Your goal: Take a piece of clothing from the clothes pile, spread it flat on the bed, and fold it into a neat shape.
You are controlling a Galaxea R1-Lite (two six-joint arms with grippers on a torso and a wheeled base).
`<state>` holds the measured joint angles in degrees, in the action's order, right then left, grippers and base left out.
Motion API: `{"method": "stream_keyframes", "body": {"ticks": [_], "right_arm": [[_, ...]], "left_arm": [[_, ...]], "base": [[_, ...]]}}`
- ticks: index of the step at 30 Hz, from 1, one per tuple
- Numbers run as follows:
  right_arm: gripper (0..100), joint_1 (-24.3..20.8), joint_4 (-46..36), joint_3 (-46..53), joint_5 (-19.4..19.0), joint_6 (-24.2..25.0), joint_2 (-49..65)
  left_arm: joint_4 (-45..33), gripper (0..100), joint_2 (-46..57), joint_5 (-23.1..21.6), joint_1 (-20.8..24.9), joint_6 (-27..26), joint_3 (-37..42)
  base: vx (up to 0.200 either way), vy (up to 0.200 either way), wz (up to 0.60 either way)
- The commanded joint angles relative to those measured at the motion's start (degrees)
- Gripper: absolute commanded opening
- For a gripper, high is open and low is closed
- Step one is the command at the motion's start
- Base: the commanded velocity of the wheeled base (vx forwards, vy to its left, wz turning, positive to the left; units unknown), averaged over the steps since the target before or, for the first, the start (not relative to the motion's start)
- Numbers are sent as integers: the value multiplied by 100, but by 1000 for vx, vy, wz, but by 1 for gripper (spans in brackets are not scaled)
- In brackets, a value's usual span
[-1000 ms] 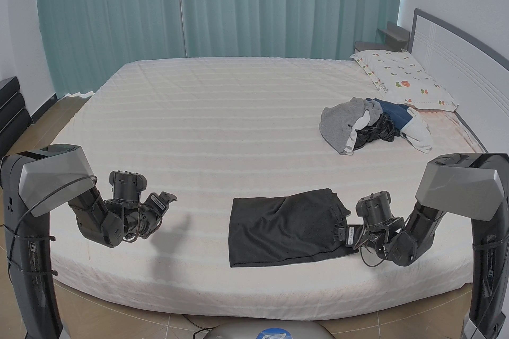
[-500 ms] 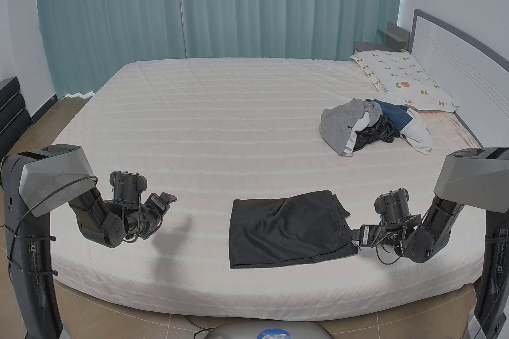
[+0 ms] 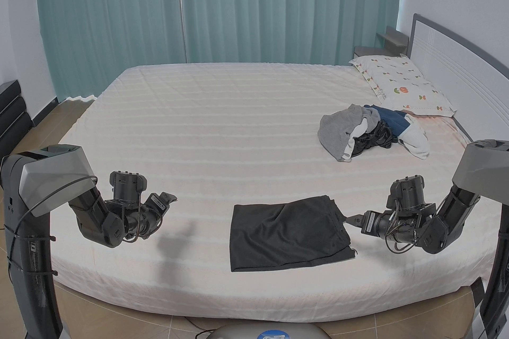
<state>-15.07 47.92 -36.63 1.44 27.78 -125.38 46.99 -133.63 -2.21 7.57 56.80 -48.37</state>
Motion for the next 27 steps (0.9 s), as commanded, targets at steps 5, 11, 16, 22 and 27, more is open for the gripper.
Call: {"method": "stream_keyframes", "body": {"ticks": [5, 11, 16, 22, 27], "right_arm": [[100, 188, 15, -406, -566, 412, -558], [100, 153, -125, -907, -891, 421, -865], [100, 144, -485, -1206, -1278, 421, -1006], [100, 197, -714, -1575, -1480, 483, -1076], [100, 320, -670, -1698, -1489, 773, -1111]], "left_arm": [[3, 100, -14, 10, -1, -2, -41], [3, 100, -14, 19, -1, -2, -32], [3, 100, -14, 10, -1, -2, -32], [3, 100, -14, 19, -1, -2, -32], [3, 100, -14, 19, 8, 7, -41]], "base": [[0, 0, 0], [0, 0, 0], [0, 0, 0], [0, 0, 0], [0, 0, 0]]}}
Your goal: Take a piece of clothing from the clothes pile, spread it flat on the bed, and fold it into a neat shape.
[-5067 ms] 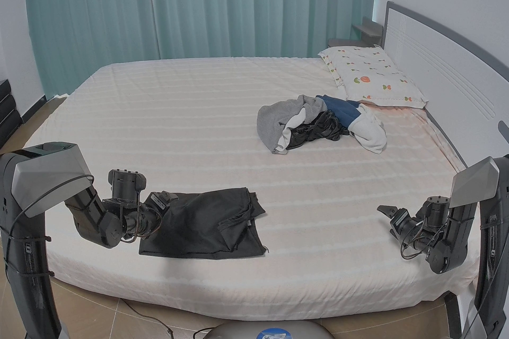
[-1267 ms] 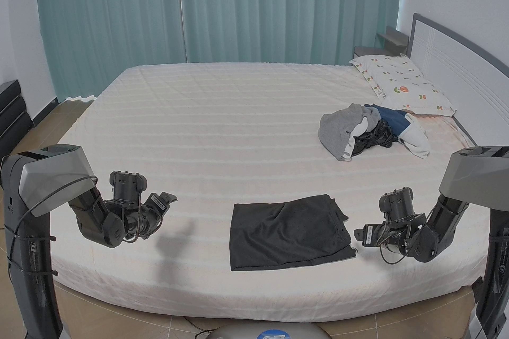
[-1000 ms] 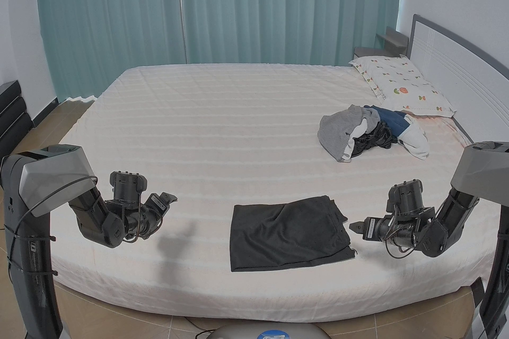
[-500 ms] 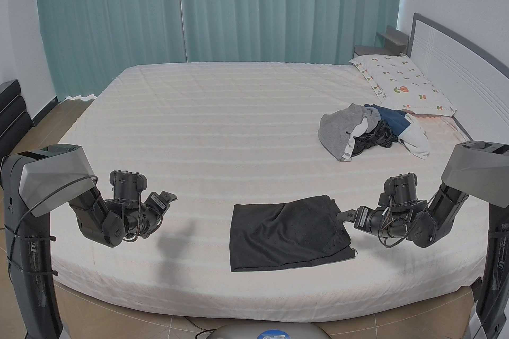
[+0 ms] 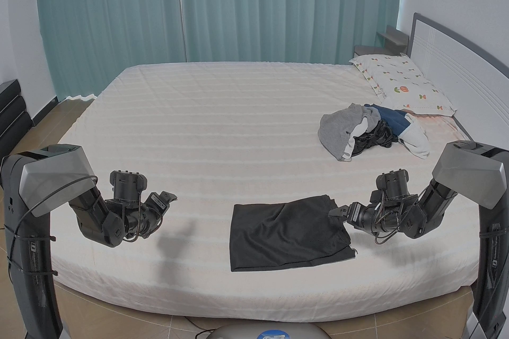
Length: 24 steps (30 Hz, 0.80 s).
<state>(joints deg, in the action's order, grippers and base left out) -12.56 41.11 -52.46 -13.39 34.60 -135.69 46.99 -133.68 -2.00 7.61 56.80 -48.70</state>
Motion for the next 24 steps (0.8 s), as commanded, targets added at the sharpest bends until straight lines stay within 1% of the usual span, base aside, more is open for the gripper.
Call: {"method": "stream_keyframes", "body": {"ticks": [1, 5, 7, 9, 10, 11, 12, 13, 15, 17, 18, 19, 21, 24], "right_arm": [[100, 60, 20, -125, -6, 223, -98], [100, 43, 99, 130, 3, 144, -54], [100, 25, 275, 333, -41, 117, -27], [100, 16, 855, 719, -279, 126, -45], [100, 16, 855, 719, -279, 126, -45], [100, 34, 1330, 1000, -446, 109, -89], [100, 34, 1365, 1018, -454, 109, -89], [100, 52, 1822, 1220, -507, 100, -186], [100, 60, 2130, 1317, -498, 30, -282], [100, 78, 2420, 1396, -498, -146, -370], [100, 78, 2455, 1405, -498, -173, -388], [100, 78, 2666, 1422, -472, -366, -537], [100, 69, 2982, 1528, -446, -551, -713], [100, 34, 3641, 1756, -437, -568, -941]], "left_arm": [[3, 100, -9, -2, 4, 7, -8], [3, 100, -9, -2, 4, 7, -8], [3, 100, -9, -2, -5, 7, -8], [3, 100, -9, -2, 4, 7, -8], [3, 100, -9, -2, 4, 7, -8], [3, 100, -9, -2, 4, 7, -8], [3, 100, -9, -2, 4, 7, -8], [3, 100, -9, -2, 4, 7, -8], [3, 100, -18, -2, 4, 7, -8], [3, 100, -26, -2, 4, -2, -17], [3, 100, -35, -2, 4, 7, -17], [3, 100, -35, -2, 4, -2, -17], [3, 100, -35, -2, 4, -2, -17], [3, 100, -35, -2, 4, -2, -17]], "base": [[0, 0, 0], [0, 0, 0], [0, 0, 0], [0, 0, 0], [0, 0, 0], [0, 0, 0], [0, 0, 0], [0, 0, 0], [0, 0, 0], [0, 0, 0], [0, 0, 0], [0, 0, 0], [0, 0, 0], [0, 0, 0]]}}
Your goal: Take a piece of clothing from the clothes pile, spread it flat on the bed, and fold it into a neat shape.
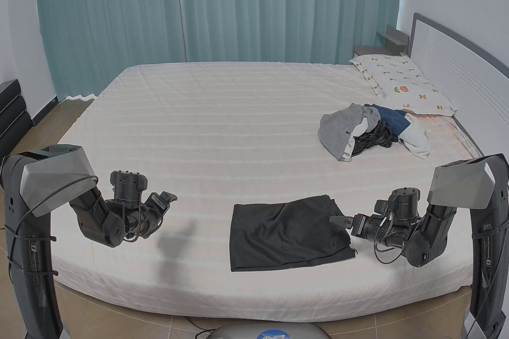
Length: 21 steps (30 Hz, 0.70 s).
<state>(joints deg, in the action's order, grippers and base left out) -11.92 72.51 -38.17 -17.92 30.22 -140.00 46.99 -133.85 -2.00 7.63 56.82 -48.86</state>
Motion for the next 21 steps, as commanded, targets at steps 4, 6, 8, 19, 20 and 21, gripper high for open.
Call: {"method": "stream_keyframes", "body": {"ticks": [4, 6, 8, 19, 20, 21], "right_arm": [[100, -38, 940, 459, 25, -130, -652], [100, -38, 1143, 512, 8, -192, -748], [100, -47, 1336, 565, 8, -201, -819], [100, -109, 1714, 662, 122, -359, -986], [100, -109, 1714, 662, 122, -359, -986], [100, -109, 1723, 670, 131, -420, -986]], "left_arm": [[3, 100, -18, 7, 2, -4, -1], [3, 100, -18, 7, 10, -4, -1], [3, 100, -18, 7, 10, 4, -1], [3, 100, -53, 103, 19, -4, -10], [3, 100, -53, 103, 19, -4, -10], [3, 100, -53, 103, 19, -4, -10]], "base": [[0, 0, 0], [0, 0, 0], [0, 0, 0], [0, 0, 0], [0, 0, 0], [0, 0, 0]]}}
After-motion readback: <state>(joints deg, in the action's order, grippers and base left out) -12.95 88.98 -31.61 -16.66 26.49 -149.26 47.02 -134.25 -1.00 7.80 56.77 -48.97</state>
